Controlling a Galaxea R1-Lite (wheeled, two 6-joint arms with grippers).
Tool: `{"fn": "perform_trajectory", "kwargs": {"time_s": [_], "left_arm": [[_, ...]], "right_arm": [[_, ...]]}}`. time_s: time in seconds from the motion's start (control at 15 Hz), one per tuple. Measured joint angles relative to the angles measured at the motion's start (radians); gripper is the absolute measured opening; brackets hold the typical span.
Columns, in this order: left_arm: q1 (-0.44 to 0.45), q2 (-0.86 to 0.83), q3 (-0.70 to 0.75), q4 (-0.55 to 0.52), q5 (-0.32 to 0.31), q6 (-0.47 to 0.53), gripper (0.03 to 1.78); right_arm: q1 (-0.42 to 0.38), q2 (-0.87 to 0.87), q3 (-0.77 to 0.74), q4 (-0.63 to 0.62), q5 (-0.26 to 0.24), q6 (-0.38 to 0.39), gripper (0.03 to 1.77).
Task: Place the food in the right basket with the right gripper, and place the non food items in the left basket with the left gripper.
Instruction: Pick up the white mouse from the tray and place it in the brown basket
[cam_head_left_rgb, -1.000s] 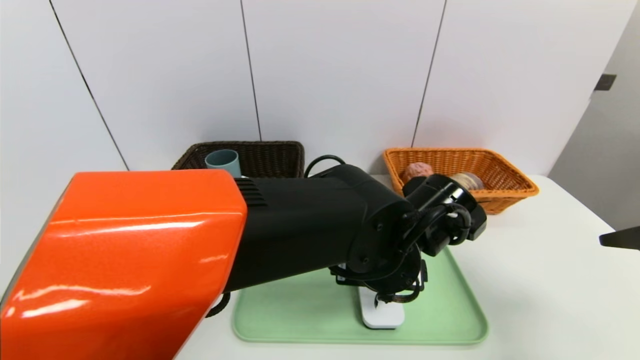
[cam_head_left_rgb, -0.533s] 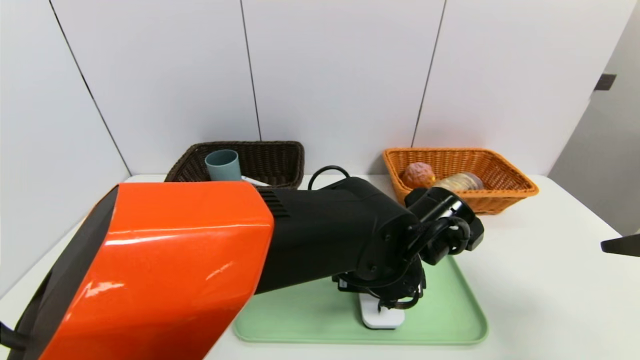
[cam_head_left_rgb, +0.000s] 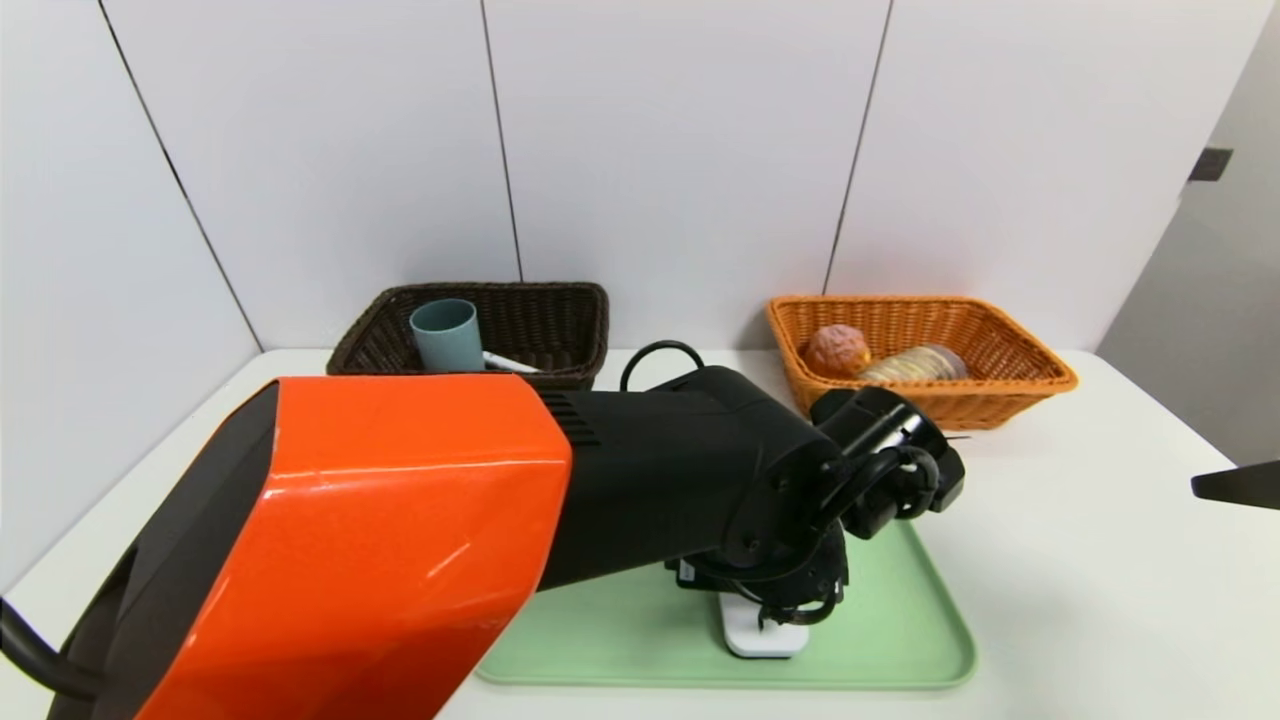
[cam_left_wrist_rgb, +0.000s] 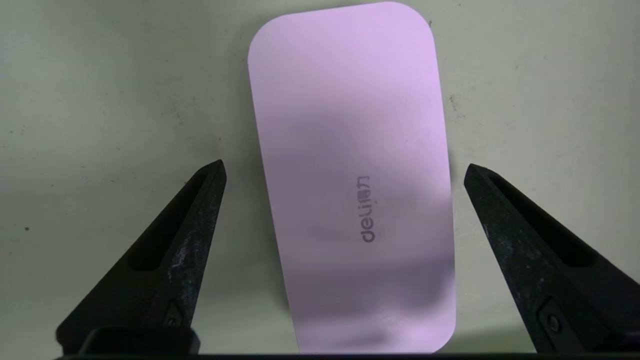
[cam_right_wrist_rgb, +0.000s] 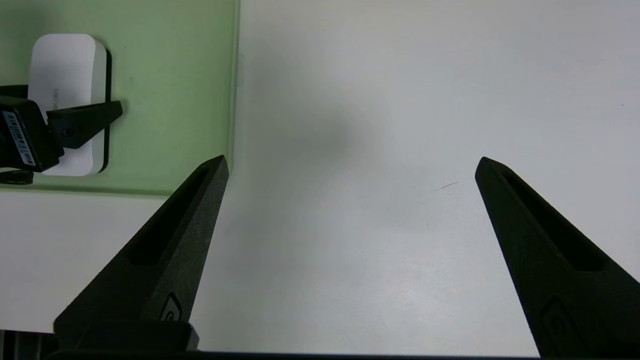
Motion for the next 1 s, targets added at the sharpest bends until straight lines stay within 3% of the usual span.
{"fn": "perform_trajectory", "kwargs": {"time_s": [0.27,0.67,1.0], "left_arm": [[0.0,0.009,0.0,0.0,0.001,0.005,1.06],[0.0,-0.002,0.0,0.002,0.003,0.011,1.01],[0.018,-0.121,0.0,-0.042,0.005,0.046,1.01]], "right_arm": [[0.0,0.001,0.0,-0.001,0.0,-0.004,1.71],[0.0,0.0,-0.004,-0.002,0.0,-0.015,1.71],[0.0,0.0,-0.002,-0.001,0.001,-0.015,1.71]]}}
